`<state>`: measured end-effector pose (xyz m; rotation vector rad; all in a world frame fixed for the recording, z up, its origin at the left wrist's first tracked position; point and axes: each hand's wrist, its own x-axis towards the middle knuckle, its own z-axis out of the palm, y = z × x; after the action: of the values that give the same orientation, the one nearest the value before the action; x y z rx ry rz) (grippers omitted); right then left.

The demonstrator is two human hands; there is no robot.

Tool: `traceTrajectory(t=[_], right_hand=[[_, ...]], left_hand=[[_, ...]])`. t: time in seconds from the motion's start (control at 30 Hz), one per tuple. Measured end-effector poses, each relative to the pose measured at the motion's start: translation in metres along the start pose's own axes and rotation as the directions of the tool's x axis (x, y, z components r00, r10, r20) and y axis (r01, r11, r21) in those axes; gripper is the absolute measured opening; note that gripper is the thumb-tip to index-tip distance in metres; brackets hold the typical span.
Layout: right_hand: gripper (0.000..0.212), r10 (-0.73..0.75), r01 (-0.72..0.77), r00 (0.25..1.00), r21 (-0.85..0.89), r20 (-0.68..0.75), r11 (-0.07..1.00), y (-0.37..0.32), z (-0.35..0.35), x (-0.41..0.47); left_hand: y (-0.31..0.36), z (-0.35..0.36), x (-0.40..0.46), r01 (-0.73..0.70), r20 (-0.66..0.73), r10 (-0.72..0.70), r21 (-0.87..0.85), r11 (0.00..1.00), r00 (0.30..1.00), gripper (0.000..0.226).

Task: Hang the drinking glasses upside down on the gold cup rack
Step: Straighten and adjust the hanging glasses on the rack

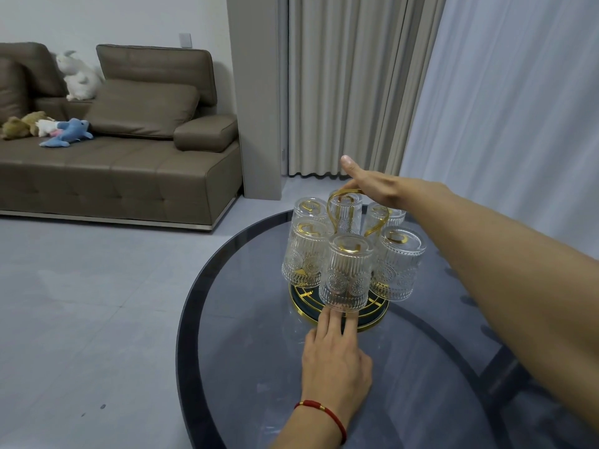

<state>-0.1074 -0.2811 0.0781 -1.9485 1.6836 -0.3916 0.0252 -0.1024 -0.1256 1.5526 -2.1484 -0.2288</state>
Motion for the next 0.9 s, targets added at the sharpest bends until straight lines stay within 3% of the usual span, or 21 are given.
traceTrajectory(t=[0.13, 0.23, 0.33, 0.47, 0.9], right_hand=[[0.101, -0.079, 0.077, 0.992, -0.019, -0.103, 0.997, 0.0, 0.0, -0.006], [0.083, -0.231, 0.233, 0.947, -0.019, -0.222, 0.972, -0.003, -0.002, -0.012], [0.073, -0.316, 0.3, 0.932, -0.113, -0.177, 0.947, -0.014, 0.003, -0.016], [0.077, -0.231, 0.227, 0.973, -0.256, 0.012, 0.94, -0.029, 0.016, -0.016], [0.077, -0.058, 0.067, 0.994, -0.095, 0.092, 0.993, -0.038, 0.008, -0.009]], left_hand=[[0.0, -0.001, 0.0, -0.001, 0.0, 0.001, -0.005, 1.0, 1.0, 0.067], [0.0, -0.001, 0.0, -0.004, -0.005, 0.004, -0.009, 1.0, 1.0, 0.068], [0.001, -0.002, -0.001, -0.006, -0.005, 0.006, -0.006, 1.0, 1.0, 0.068], [0.001, -0.004, -0.001, -0.015, -0.007, 0.015, -0.001, 1.0, 1.0, 0.069], [0.001, -0.004, 0.0, -0.022, -0.018, 0.022, -0.002, 1.0, 1.0, 0.071]])
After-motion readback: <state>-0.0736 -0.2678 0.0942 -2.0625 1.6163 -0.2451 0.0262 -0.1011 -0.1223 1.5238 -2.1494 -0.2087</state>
